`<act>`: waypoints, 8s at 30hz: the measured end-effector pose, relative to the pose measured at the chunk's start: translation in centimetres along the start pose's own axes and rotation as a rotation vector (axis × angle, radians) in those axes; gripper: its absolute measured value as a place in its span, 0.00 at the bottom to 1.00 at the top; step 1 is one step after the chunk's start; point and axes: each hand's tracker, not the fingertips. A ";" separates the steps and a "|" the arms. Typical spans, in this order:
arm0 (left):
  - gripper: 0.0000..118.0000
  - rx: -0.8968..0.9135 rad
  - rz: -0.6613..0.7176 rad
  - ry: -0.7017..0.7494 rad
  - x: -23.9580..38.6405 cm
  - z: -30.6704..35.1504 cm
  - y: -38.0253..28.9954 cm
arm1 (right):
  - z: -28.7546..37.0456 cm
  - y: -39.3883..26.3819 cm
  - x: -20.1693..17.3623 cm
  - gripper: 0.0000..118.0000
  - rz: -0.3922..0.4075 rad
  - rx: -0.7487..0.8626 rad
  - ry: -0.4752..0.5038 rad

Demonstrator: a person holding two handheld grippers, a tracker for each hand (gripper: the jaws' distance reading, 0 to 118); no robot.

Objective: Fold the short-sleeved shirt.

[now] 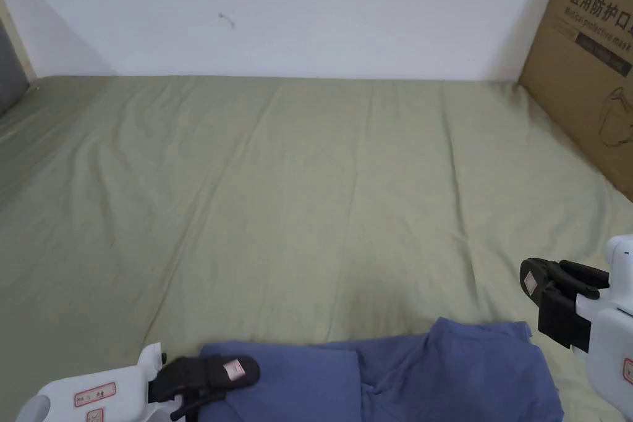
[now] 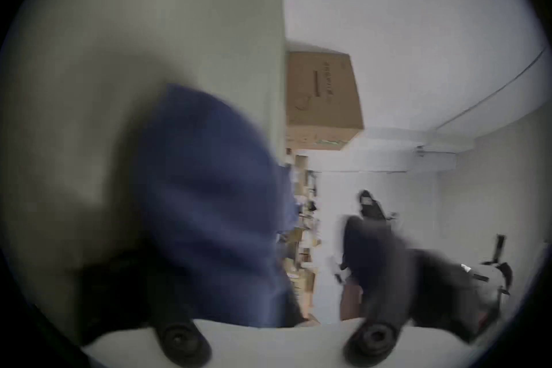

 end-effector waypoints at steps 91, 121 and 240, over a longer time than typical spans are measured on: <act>0.03 0.999 -1.258 0.745 34.9 -7.4 -18.8 | 8.3 6.3 -1.6 0.00 -0.023 0.456 -0.086; 0.03 0.862 -1.200 0.867 30.6 -2.5 -17.1 | -4.5 -2.4 -0.5 0.00 -0.376 -0.346 0.420; 0.08 1.115 -1.372 0.857 35.0 -7.7 -23.1 | 9.8 5.0 -0.7 0.17 -0.038 0.537 -0.136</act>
